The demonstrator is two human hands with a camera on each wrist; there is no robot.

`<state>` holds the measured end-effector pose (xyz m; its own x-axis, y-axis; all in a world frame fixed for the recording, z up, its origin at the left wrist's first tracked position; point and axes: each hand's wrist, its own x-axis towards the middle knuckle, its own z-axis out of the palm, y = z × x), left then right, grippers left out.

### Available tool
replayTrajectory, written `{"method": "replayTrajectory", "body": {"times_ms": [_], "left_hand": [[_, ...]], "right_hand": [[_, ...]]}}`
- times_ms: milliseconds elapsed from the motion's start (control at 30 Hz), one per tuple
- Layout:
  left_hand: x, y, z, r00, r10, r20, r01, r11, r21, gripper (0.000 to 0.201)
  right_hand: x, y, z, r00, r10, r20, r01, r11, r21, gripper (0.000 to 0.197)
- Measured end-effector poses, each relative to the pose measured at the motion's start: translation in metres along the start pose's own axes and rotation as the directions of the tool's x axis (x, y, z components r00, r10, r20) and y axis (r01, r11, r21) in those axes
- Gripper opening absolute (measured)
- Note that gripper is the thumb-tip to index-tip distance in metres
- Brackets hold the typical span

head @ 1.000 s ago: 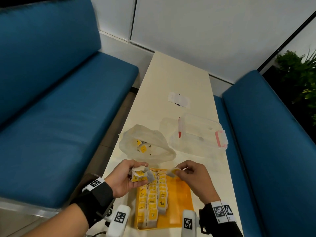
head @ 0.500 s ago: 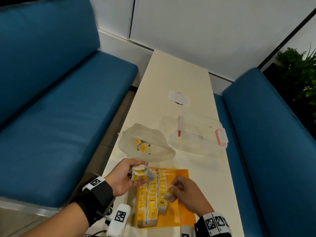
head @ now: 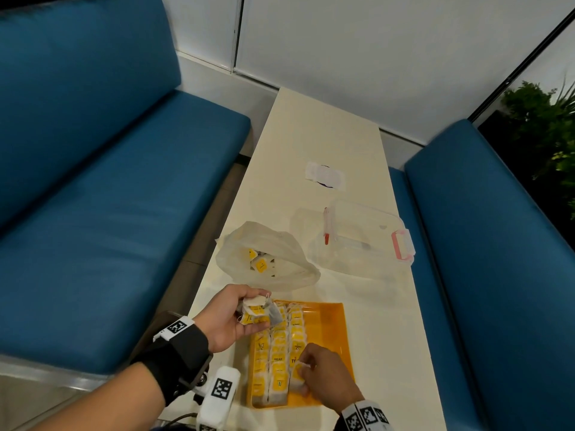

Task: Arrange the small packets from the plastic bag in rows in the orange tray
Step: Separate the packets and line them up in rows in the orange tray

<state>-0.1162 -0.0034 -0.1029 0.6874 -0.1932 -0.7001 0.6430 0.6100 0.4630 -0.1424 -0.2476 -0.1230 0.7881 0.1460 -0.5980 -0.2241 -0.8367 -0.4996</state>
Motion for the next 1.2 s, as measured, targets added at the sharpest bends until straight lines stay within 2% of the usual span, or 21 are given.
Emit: {"method": "replayTrajectory", "body": {"times_ms": [67, 167, 267, 500, 700, 900, 967, 1100, 1133, 1200], "left_hand": [[-0.001, 0.000, 0.000, 1.000, -0.001, 0.000, 0.001, 1.000, 0.001, 0.031], [-0.002, 0.000, 0.000, 1.000, -0.004, 0.003, 0.004, 1.000, 0.003, 0.031], [-0.003, 0.000, 0.001, 1.000, -0.004, 0.004, 0.004, 1.000, 0.007, 0.031], [-0.004, -0.001, 0.000, 1.000, 0.000, 0.004, 0.000, 1.000, 0.008, 0.031], [-0.004, -0.002, 0.000, 1.000, 0.007, 0.005, -0.007, 1.000, 0.010, 0.030], [-0.008, 0.000, 0.003, 1.000, -0.001, -0.002, 0.001, 1.000, -0.007, 0.030], [-0.009, 0.001, 0.004, 1.000, -0.010, 0.004, 0.010, 1.000, -0.026, 0.030], [-0.012, -0.001, 0.009, 0.999, -0.047, 0.023, 0.048, 0.999, -0.014, 0.032], [-0.012, -0.001, 0.010, 0.998, -0.056, 0.030, 0.057, 0.998, -0.010, 0.033], [-0.014, -0.002, 0.014, 0.996, -0.069, 0.050, 0.070, 0.998, -0.007, 0.035]], "right_hand": [[0.000, 0.002, 0.005, 0.998, 0.001, -0.059, -0.001, 1.000, -0.002, 0.006], [0.003, 0.006, 0.010, 0.992, 0.003, -0.128, 0.000, 1.000, 0.024, 0.018], [0.003, 0.008, 0.011, 0.985, -0.033, -0.167, 0.030, 0.999, -0.020, 0.023], [-0.001, 0.012, 0.016, 0.990, -0.127, -0.064, 0.112, 0.974, -0.197, 0.024], [0.005, 0.010, 0.018, 0.980, -0.173, -0.098, 0.143, 0.957, -0.252, 0.029], [0.001, 0.005, 0.012, 0.973, -0.198, -0.116, 0.162, 0.950, -0.266, 0.025], [-0.004, -0.009, 0.001, 0.946, -0.258, -0.194, 0.212, 0.950, -0.229, 0.023], [-0.015, -0.052, -0.026, 0.816, -0.429, -0.386, 0.450, 0.892, -0.040, 0.030], [-0.015, -0.062, -0.030, 0.810, -0.437, -0.390, 0.482, 0.876, 0.021, 0.028], [-0.012, -0.075, -0.033, 0.841, -0.425, -0.335, 0.486, 0.865, 0.123, 0.030]]}}
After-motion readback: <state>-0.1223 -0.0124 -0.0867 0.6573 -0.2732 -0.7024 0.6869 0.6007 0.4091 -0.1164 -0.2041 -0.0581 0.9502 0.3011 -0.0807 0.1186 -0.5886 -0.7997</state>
